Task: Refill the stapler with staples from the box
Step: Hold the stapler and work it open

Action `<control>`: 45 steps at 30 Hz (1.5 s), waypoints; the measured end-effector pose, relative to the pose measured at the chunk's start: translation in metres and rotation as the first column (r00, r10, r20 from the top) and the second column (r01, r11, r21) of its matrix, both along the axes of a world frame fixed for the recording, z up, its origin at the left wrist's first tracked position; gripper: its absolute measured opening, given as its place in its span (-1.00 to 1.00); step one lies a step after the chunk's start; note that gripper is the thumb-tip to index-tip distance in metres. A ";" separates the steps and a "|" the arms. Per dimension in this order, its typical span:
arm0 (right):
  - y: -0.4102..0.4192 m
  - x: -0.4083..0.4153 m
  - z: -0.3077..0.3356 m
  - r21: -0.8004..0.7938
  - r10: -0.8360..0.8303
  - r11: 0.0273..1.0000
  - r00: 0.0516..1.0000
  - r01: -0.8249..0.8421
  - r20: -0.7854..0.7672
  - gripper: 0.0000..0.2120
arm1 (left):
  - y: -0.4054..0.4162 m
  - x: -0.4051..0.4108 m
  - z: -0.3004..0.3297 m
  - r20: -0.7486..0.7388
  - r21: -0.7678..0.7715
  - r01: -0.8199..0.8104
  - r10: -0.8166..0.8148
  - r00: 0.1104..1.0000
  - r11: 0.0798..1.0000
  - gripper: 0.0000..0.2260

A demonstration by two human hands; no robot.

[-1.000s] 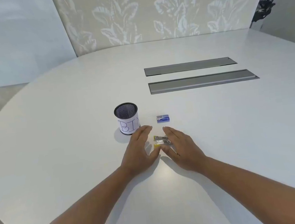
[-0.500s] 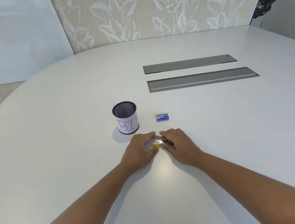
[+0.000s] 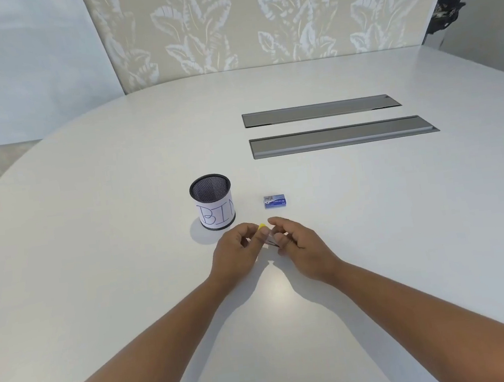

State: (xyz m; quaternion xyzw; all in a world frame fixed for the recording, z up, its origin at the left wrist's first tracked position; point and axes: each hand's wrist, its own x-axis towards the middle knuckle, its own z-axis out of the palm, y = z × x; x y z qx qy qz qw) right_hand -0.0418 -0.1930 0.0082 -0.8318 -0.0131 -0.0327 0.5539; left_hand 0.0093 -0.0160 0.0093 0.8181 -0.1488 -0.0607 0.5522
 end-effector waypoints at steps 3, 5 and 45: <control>0.004 -0.002 0.000 0.042 -0.006 0.999 1.000 0.006 -0.003 -0.66 | -0.003 -0.001 0.000 -0.003 0.021 -0.085 0.085 0.996 0.996 -0.62; 0.005 -0.003 0.001 0.075 -0.011 0.997 1.000 0.012 -0.016 -0.67 | -0.006 0.000 0.001 -0.010 0.025 -0.112 0.112 0.994 0.993 -0.59; 0.000 0.001 0.012 -0.192 0.026 0.981 0.999 -0.022 0.023 -0.79 | 0.003 -0.004 0.010 -0.289 -0.360 0.087 -0.200 0.936 0.929 -0.84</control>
